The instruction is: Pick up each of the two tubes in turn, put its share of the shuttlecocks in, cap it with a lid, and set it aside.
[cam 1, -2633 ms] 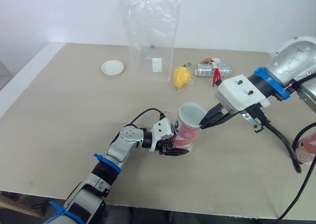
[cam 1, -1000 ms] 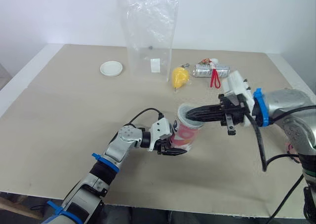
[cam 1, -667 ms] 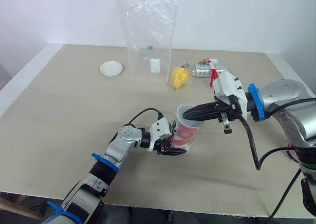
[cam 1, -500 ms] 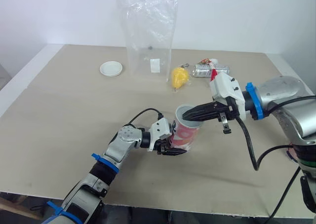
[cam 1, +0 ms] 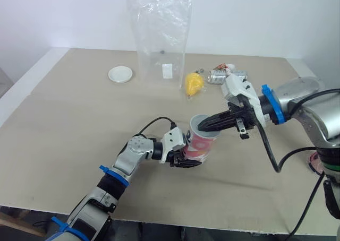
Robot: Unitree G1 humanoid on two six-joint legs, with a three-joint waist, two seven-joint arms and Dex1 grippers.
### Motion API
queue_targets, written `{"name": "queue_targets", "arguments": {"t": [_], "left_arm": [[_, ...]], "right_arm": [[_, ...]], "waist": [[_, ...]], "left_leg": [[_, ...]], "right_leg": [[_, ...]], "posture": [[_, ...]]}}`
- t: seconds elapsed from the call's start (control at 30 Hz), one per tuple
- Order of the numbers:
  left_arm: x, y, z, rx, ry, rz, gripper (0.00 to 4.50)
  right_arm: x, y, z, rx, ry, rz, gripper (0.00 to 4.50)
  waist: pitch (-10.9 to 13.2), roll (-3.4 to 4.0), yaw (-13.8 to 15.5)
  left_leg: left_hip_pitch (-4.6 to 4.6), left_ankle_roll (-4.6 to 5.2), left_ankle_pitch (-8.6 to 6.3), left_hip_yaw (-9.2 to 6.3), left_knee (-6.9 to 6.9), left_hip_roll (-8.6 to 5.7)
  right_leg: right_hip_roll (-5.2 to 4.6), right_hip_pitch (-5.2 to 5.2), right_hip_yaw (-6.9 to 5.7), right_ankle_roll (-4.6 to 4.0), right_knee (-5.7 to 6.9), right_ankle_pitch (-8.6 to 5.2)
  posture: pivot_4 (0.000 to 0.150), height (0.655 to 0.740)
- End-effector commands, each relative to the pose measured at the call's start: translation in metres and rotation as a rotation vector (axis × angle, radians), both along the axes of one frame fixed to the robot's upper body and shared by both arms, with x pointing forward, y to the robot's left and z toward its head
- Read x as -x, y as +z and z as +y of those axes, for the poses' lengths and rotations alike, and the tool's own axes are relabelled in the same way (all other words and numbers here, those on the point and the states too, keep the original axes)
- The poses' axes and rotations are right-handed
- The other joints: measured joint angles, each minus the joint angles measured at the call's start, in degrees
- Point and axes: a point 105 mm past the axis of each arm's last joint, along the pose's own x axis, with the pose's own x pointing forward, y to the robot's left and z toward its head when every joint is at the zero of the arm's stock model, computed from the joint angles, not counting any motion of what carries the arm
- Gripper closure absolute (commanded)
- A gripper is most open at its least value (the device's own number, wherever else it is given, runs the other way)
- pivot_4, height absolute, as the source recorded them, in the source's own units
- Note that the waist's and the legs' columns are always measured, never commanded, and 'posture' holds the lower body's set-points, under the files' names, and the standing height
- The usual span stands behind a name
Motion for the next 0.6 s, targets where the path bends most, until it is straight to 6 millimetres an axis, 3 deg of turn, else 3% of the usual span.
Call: {"name": "queue_targets", "arguments": {"t": [0.03, 0.3, 0.5, 0.6], "left_arm": [[0.002, -0.021, 0.006, -0.061, 0.02, 0.066, 1.53], [0.0, -0.02, 0.007, -0.061, 0.027, 0.061, 1.53], [-0.004, -0.019, 0.01, -0.057, 0.051, 0.042, 1.53], [-0.008, -0.016, 0.014, -0.041, 0.078, 0.028, 1.53]], "right_arm": [[0.001, -0.025, -0.005, 0.056, -0.026, 0.124, 4.47], [-0.006, -0.02, -0.006, 0.037, -0.037, 0.12, 4.47], [-0.01, 0.015, -0.009, -0.135, -0.043, 0.058, 4.47], [-0.013, 0.033, -0.024, -0.234, -0.096, -0.02, 4.47]], "waist": [[0.0, 0.0, 0.0], [-0.1, -0.07, 0.0], [-0.1, -0.08, 0.0], [-0.1, -0.11, 0.0]], "left_leg": [[0.0, 0.0, 0.0, 0.0, 0.0, 0.0], [0.01, -0.01, -0.01, 0.0, 0.0, 0.0], [0.0, -0.01, 0.0, 0.0, 0.0, 0.0], [-0.1, -0.01, 0.0, 0.0, 0.0, -0.01]], "right_leg": [[0.0, 0.0, 0.0, 0.0, 0.0, 0.0], [0.0, 0.0, 0.0, 0.01, -0.01, -0.01], [0.0, -0.01, 0.0, 0.0, -0.01, 0.0], [-0.01, -0.1, 0.0, 0.0, -0.01, 0.01]], "posture": [[0.15, 0.74], [0.15, 0.74], [0.15, 0.74], [0.15, 0.74]]}}
